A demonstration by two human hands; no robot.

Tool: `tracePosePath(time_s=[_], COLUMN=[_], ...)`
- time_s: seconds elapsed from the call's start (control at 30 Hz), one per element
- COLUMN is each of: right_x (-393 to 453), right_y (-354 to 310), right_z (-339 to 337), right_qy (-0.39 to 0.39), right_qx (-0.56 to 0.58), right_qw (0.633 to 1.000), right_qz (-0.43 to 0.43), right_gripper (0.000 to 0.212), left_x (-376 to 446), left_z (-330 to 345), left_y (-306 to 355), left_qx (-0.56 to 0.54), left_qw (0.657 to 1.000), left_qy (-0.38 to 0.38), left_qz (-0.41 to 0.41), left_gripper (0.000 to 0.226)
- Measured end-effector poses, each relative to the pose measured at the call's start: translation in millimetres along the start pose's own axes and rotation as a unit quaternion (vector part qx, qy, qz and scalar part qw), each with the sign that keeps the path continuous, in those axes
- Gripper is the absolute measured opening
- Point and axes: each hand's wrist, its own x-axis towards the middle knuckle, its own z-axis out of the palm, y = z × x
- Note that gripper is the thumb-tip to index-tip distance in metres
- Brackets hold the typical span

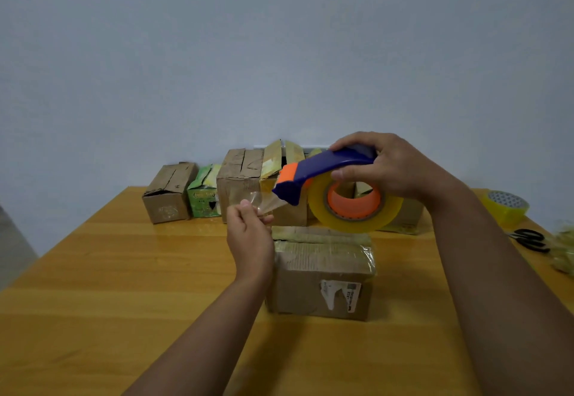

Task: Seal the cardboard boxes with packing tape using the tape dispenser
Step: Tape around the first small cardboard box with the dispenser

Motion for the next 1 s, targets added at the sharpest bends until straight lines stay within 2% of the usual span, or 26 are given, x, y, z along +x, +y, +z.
tracePosePath(time_s=[0.17,0.37,0.47,0.63,0.8,1.0], right_x=[-9,-19,-21,-24,-26,-26], right_y=[5,17,18,21,18,25], right_z=[11,20,21,22,13,18], right_qy=[-0.057,-0.046,-0.047,-0.032,-0.003,-0.004], right_qx=[-0.018,-0.039,-0.036,-0.047,-0.037,-0.034], right_qw=[0.998,0.998,0.998,0.998,0.999,0.999], right_qz=[0.034,0.034,0.026,0.020,0.008,0.015], right_gripper=[0.038,0.038,0.038,0.041,0.049,0.035], left_x=[0,6,15,15,12,9], left_z=[-1,-13,-27,-42,-42,-42], left_y=[2,1,-5,-16,-20,-21], left_qx=[-0.012,-0.004,0.034,0.137,0.092,0.050], left_qw=[1.000,0.999,0.998,0.990,0.989,0.985], left_qy=[0.004,0.004,-0.008,-0.038,-0.091,-0.097], left_qz=[-0.005,-0.036,-0.046,0.009,-0.071,-0.134], left_gripper=[0.031,0.037,0.039,0.038,0.034,0.027])
